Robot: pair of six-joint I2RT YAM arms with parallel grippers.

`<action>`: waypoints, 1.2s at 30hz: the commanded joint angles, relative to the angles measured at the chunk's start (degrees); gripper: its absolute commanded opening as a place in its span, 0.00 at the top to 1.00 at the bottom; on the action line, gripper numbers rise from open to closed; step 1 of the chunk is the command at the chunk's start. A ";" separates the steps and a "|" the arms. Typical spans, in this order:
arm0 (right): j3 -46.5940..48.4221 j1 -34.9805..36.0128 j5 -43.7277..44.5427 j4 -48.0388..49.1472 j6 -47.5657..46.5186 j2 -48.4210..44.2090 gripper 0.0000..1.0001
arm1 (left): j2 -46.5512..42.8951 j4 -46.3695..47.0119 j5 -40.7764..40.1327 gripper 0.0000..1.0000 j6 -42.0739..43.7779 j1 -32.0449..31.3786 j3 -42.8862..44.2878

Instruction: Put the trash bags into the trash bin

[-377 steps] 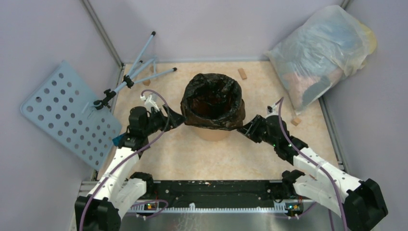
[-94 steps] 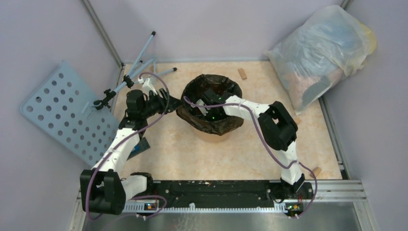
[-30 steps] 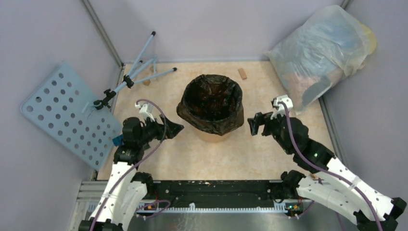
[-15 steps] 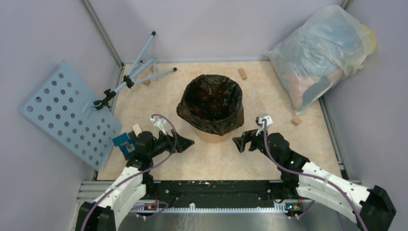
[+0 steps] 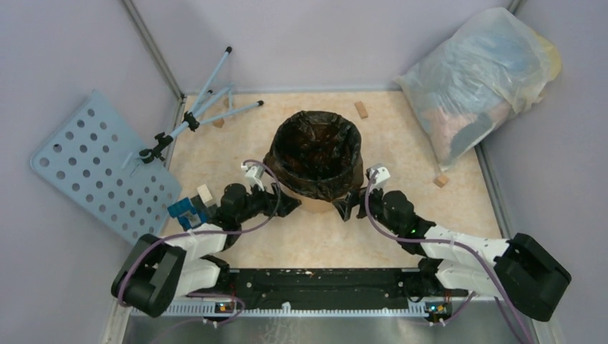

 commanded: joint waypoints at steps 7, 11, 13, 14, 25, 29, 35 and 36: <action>8.47 -10.23 -11.74 17.50 1.55 13.89 0.01 | 14.90 12.40 -2.46 0.01 3.30 1.17 12.13; 12.79 -11.04 -12.28 17.76 1.31 19.16 0.02 | 20.13 16.55 -2.30 0.01 2.35 2.35 14.29; 14.08 -11.71 -12.40 17.75 1.60 20.79 0.02 | 22.08 18.87 -1.56 0.01 1.57 3.19 15.03; 14.30 -12.14 -12.68 18.09 1.80 21.17 0.02 | 22.69 19.66 -0.58 0.01 1.40 3.76 15.54; 9.43 -13.34 0.03 0.48 -2.51 2.09 0.01 | 2.24 -3.61 -7.31 0.01 6.91 6.54 13.57; 7.00 -14.78 12.29 -9.11 -4.18 -7.43 0.01 | -9.46 -11.52 -16.55 0.01 7.78 9.63 9.09; 0.23 -25.81 19.49 -7.70 -9.34 -18.76 0.01 | -14.69 -10.98 -28.42 0.01 11.08 15.61 4.40; -0.24 -28.03 18.97 -6.92 -10.71 -19.31 0.01 | -14.44 -9.79 -30.84 0.01 13.27 15.64 4.25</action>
